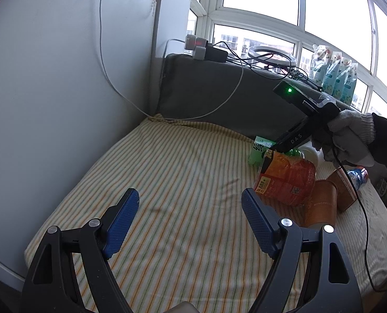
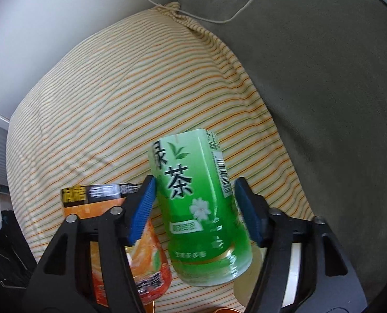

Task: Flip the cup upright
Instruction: 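Lift the green tea bottle off the mattress with the right gripper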

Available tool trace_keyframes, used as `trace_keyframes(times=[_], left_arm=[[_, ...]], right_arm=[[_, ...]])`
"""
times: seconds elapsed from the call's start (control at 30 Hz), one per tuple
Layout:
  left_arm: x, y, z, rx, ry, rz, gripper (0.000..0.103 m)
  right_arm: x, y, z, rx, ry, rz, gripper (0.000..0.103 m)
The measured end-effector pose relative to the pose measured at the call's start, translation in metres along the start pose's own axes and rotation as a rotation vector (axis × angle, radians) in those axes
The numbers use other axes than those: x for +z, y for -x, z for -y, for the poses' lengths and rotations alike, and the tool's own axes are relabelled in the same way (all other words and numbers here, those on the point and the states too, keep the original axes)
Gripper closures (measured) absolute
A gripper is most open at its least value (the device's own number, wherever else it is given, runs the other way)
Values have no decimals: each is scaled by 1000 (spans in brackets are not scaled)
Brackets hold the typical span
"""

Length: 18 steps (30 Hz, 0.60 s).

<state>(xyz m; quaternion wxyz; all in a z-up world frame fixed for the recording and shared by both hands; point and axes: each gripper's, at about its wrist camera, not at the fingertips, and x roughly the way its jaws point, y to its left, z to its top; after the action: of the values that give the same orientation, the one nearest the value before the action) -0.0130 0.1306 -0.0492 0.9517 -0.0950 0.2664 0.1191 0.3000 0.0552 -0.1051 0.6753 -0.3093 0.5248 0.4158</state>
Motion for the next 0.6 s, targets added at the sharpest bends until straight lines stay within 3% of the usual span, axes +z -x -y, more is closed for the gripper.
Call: trace_keyframes(times=[0.33,0.6], left_arm=[[0,-2,-1,7,2,0,22],[0,4,1,-4,-8,12,22]], right_arm=[[-2,-2,-8,-9,38,-11,40],[-8,28,-13,-46,35,57,42]])
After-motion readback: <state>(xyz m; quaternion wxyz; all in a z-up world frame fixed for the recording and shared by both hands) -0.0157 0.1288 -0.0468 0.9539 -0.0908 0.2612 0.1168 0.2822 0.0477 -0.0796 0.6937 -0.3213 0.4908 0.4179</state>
